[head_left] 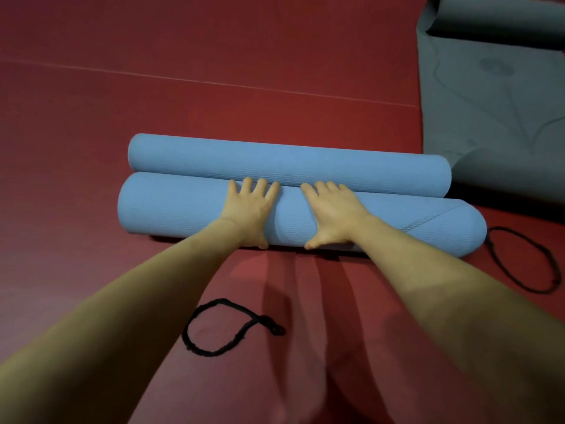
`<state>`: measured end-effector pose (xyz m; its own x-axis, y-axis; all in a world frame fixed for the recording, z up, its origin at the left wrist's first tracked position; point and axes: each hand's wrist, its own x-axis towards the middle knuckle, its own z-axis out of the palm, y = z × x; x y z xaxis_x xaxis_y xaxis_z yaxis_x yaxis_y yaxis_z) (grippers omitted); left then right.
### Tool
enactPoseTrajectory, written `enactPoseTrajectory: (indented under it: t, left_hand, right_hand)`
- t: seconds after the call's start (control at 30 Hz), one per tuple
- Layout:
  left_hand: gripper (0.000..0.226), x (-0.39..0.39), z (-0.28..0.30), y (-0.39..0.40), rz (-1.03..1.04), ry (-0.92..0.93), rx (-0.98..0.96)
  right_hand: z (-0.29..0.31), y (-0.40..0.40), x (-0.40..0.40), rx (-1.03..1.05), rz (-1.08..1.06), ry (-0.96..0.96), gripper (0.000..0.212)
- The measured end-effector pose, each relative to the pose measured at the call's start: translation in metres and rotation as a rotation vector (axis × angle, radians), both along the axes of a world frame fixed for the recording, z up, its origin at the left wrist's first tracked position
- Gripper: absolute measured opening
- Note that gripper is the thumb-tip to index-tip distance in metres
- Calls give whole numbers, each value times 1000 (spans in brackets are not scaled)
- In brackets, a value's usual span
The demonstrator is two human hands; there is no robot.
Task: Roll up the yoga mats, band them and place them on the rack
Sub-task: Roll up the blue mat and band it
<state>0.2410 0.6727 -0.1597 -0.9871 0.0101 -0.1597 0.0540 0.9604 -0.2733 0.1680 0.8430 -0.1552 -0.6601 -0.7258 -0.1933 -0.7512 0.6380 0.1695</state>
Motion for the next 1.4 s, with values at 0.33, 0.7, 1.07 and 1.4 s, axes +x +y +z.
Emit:
enactPoseTrajectory:
  t: [0.33,0.7,1.07,1.4]
  left_hand:
    - [113,43,12,11,-72,-115,87]
    - [111,68,15,7,-183,-124,174]
    - [91,75,-8,-15,-303,138,364]
    - [81,49,-14,-22,-172,207,375]
  right_hand:
    - [11,21,45,24,37,-119,103]
    - [18,36,65,48,-20,-288,95]
    - [-1,36,42,-146,-357,-335,64]
    - [-4,20,12,-152,-584,-215,57]
